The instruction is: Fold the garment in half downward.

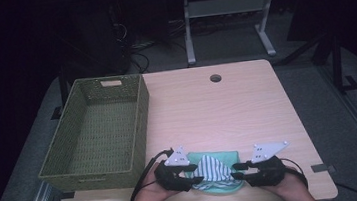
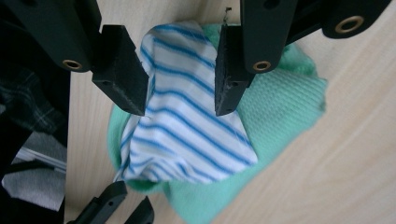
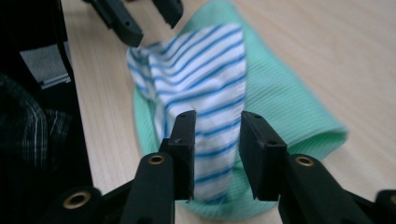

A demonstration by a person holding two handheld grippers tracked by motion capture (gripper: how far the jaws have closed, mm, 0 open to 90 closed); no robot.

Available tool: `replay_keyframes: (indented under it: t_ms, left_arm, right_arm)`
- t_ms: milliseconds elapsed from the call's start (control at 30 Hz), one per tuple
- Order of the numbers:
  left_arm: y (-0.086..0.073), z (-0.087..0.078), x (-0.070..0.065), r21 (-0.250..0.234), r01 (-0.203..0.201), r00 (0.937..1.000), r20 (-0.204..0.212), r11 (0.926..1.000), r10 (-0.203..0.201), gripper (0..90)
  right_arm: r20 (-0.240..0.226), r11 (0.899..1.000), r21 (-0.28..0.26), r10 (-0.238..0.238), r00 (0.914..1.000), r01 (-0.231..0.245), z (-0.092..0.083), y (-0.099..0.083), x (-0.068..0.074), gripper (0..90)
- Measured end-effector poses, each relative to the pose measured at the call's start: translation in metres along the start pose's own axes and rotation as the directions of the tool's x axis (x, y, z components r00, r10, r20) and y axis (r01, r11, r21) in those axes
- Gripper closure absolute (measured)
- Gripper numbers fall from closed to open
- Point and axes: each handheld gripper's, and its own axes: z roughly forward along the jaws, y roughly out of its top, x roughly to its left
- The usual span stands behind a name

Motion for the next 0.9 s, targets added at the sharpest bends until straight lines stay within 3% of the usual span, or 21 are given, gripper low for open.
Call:
replay_keyframes:
  t_ms: [133,233,333,600,667,800,900]
  left_arm:
    - [0.003,-0.001,-0.002,-0.022,0.018,0.9998,0.004,0.9996,-0.018,68.5]
    - [0.006,0.002,-0.006,-0.029,0.019,0.9998,0.010,0.9994,-0.019,81.5]
    - [0.008,0.007,-0.012,-0.027,0.016,0.9996,0.022,0.9995,-0.016,88.7]
    - [0.011,0.030,-0.022,0.010,-0.011,0.9998,0.019,0.9999,0.011,89.3]
    - [0.010,0.036,-0.020,0.038,-0.024,0.9997,0.000,0.9990,0.024,89.3]
    - [0.009,0.037,-0.012,0.044,0.000,1.0000,0.005,0.9990,-0.001,89.2]
    - [0.007,0.040,-0.009,0.088,-0.010,0.9999,0.010,0.9961,0.009,89.2]
  right_arm:
    - [0.025,0.999,-0.038,0.003,0.9997,-0.002,-0.004,0.009,-0.009,73.8]
    - [0.044,0.999,-0.033,0.011,0.9990,-0.009,-0.001,0.015,-0.019,83.8]
    - [0.045,0.999,-0.030,0.015,0.9989,-0.013,0.006,0.022,-0.028,89.1]
    - [0.015,1.000,-0.004,0.009,0.9998,-0.009,0.036,0.038,-0.037,89.5]
    - [0.004,1.000,0.008,0.005,1.0000,-0.005,0.046,0.042,-0.037,89.5]
    - [0.017,0.998,0.063,-0.006,0.9998,0.005,0.061,0.040,-0.039,89.6]
    - [0.024,0.996,0.094,-0.004,0.9997,0.002,0.068,0.037,-0.042,89.6]
